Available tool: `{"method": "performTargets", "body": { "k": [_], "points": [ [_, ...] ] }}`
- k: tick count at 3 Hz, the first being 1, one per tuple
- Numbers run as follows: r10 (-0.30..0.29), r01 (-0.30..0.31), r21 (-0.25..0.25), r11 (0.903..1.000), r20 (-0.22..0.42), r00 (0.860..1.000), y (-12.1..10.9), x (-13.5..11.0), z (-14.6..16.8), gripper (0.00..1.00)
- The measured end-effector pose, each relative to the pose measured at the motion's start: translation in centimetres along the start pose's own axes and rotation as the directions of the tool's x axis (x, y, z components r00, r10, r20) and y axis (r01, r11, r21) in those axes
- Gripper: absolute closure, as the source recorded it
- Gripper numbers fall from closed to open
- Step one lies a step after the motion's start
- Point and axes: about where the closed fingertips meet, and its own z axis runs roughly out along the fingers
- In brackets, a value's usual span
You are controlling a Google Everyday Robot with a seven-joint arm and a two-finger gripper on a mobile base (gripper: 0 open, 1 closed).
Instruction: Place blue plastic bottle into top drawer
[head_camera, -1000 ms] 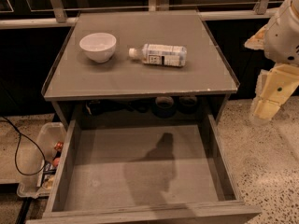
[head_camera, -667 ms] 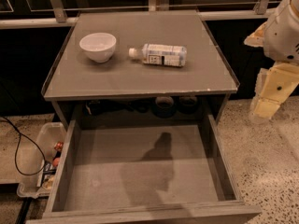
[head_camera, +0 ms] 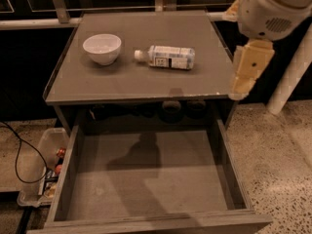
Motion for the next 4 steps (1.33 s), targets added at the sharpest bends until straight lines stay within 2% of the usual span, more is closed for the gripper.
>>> {"method": "performTargets", "body": {
  "k": [1, 2, 3, 4],
  "points": [
    [-0.032, 0.03, 0.019, 0.9994, 0.112, 0.993, -3.5, -2.4, 1.7, 0.0],
    [-0.045, 0.035, 0.052, 0.9981, 0.227, 0.973, -7.9, -4.4, 4.2, 0.0],
    [-0.045, 0.034, 0.052, 0.9981, 0.227, 0.973, -7.9, -4.4, 4.2, 0.0],
    [-0.031, 0.012, 0.073, 0.9973, 0.263, 0.964, -9.2, -4.6, 5.8, 0.0]
  ]
}}
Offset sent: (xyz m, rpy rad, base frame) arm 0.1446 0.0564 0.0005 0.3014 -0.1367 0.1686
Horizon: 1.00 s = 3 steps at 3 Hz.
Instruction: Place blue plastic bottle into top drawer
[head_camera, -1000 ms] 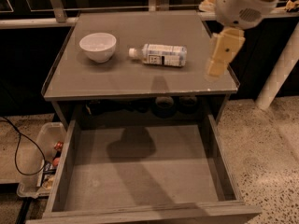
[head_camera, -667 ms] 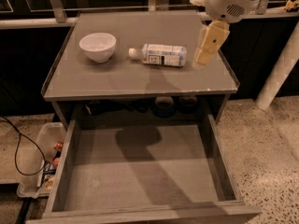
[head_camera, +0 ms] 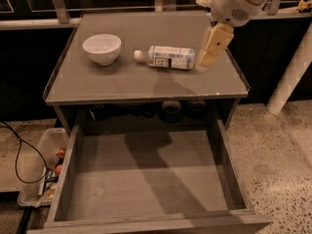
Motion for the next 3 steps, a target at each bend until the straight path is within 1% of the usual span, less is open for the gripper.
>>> {"method": "performTargets", "body": {
  "k": [1, 2, 3],
  "points": [
    [0.041, -0.044, 0.037, 0.9983, 0.081, 0.996, -2.4, 1.1, 2.9, 0.0],
    [0.112, -0.119, 0.03, 0.9924, 0.183, 0.977, -4.5, 2.5, 6.1, 0.0],
    [0.148, -0.151, -0.006, 0.9885, 0.244, 0.959, -6.3, 3.1, 9.2, 0.0]
  ]
}}
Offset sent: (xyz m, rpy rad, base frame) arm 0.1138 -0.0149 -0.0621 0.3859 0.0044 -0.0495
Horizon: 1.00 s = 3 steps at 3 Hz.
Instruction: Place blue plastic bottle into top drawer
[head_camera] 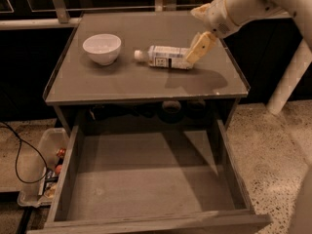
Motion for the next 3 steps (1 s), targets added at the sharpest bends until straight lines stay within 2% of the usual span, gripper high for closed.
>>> {"method": "performTargets", "body": {
  "k": [1, 2, 3],
  "points": [
    [0.026, -0.025, -0.065, 0.9976, 0.016, 1.0, -0.7, 0.4, 2.8, 0.0],
    [0.075, -0.07, -0.145, 0.9869, 0.032, 0.997, -0.2, 1.3, 5.6, 0.0],
    [0.121, -0.114, -0.222, 0.9684, 0.02, 0.992, 1.0, 2.3, 8.4, 0.0]
  ]
}}
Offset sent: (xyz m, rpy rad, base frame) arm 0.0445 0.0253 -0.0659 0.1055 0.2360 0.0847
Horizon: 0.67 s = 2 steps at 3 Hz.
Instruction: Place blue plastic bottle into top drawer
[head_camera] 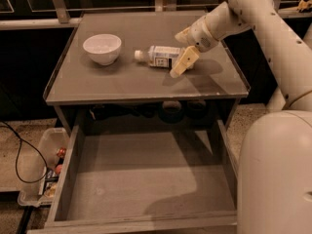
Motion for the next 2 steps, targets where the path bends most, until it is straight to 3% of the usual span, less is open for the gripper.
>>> {"method": "performTargets", "body": {
  "k": [1, 2],
  "points": [
    [0.029, -0.03, -0.053, 0.9981, -0.019, 0.999, 0.35, 0.81, 2.23, 0.0],
    [0.029, -0.03, -0.055, 0.998, -0.019, 0.999, 0.37, 0.84, 2.3, 0.19]
  ]
}}
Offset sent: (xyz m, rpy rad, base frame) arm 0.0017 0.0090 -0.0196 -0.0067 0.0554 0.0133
